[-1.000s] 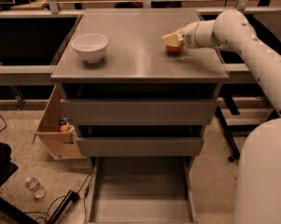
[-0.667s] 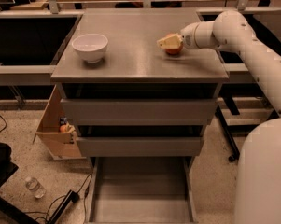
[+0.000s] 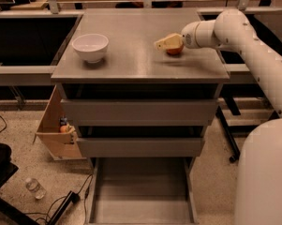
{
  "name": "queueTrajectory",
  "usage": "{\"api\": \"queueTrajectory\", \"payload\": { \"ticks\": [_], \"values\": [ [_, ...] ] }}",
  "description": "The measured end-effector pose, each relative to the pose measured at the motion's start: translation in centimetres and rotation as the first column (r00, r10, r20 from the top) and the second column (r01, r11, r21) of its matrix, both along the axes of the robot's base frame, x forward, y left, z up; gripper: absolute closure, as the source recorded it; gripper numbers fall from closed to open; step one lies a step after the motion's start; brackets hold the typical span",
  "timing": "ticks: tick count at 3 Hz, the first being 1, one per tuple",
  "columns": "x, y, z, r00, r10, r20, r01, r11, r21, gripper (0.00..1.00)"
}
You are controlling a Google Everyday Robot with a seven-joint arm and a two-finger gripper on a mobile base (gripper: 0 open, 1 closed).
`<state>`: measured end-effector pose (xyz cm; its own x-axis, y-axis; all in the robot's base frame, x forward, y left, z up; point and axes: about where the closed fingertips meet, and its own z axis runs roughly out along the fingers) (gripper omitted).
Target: Pick apple from bottom drawer and place on counter
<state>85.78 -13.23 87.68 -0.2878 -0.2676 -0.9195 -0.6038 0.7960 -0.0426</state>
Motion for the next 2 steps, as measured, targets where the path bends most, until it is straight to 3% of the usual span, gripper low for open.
{"api": "queueTrajectory", "payload": {
  "ticks": [1,2],
  "values": [
    [-2.1,-1.3,4.4,0.9993,0.036,0.006,-0.036,0.999,0.006,0.00],
    [-6.4,-2.7,8.0,0.9954,0.096,0.011,-0.095,0.995,-0.025,0.00]
  ]
}}
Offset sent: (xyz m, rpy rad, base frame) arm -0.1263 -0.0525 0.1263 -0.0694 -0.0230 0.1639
